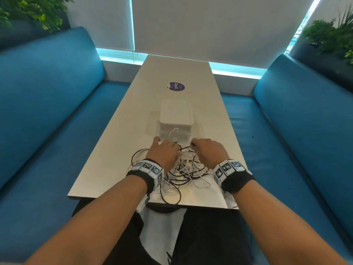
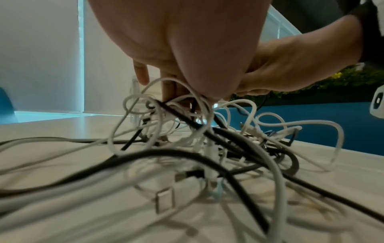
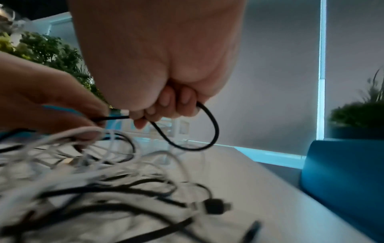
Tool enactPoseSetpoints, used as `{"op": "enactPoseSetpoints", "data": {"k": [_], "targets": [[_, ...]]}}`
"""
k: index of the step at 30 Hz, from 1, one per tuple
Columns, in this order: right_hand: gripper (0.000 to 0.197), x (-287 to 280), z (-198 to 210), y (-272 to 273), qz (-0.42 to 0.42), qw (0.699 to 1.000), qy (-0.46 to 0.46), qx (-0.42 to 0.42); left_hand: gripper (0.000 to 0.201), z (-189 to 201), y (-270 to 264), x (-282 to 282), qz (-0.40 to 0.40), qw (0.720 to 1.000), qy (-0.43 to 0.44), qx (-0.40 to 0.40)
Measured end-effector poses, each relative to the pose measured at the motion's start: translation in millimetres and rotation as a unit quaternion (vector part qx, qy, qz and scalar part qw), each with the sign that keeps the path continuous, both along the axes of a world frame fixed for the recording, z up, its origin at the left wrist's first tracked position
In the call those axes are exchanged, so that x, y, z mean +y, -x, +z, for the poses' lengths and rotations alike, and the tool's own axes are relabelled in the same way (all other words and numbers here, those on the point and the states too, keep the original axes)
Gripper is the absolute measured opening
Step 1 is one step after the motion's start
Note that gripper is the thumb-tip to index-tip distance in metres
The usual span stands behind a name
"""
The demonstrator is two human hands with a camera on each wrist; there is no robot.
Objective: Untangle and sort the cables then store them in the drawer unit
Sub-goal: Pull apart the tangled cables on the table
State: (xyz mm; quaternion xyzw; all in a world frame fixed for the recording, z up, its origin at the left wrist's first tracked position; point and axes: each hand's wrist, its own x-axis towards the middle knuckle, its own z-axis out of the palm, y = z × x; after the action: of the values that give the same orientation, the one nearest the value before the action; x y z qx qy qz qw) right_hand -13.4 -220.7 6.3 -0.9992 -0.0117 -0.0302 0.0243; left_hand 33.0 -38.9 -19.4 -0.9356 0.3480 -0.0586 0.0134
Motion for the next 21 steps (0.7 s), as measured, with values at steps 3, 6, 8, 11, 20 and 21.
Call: {"op": "enactPoseSetpoints", "data": {"k": [3, 6, 8, 11, 20, 21], "targets": [[0.023, -21, 6, 8, -0.023, 0.999, 0.044, -0.020, 0.024, 5, -11, 12, 0.037, 0.998, 0.030, 0.048], [0.021, -30, -2, 19, -0.064, 0.995, 0.069, 0.018, 0.025, 8, -11, 10, 0.022, 0.998, 0.037, 0.055], [0.025, -26, -12, 19, -0.106, 0.992, 0.038, 0.056, 0.025, 5, -4, 3, -0.002, 0.999, 0.033, 0.034], [0.032, -18, -20, 14, -0.144, 0.986, -0.064, 0.055, 0.027, 1, 5, -3, -0.021, 0.999, 0.030, -0.014], [0.020, 17, -17, 5, -0.002, 0.989, -0.144, 0.042, 0.023, -6, 9, -14, -0.004, 0.997, 0.072, -0.036], [0.020, 15, -17, 4, -0.003, 0.987, -0.152, 0.046, 0.019, -7, 8, -13, -0.006, 0.994, 0.105, -0.021]]}}
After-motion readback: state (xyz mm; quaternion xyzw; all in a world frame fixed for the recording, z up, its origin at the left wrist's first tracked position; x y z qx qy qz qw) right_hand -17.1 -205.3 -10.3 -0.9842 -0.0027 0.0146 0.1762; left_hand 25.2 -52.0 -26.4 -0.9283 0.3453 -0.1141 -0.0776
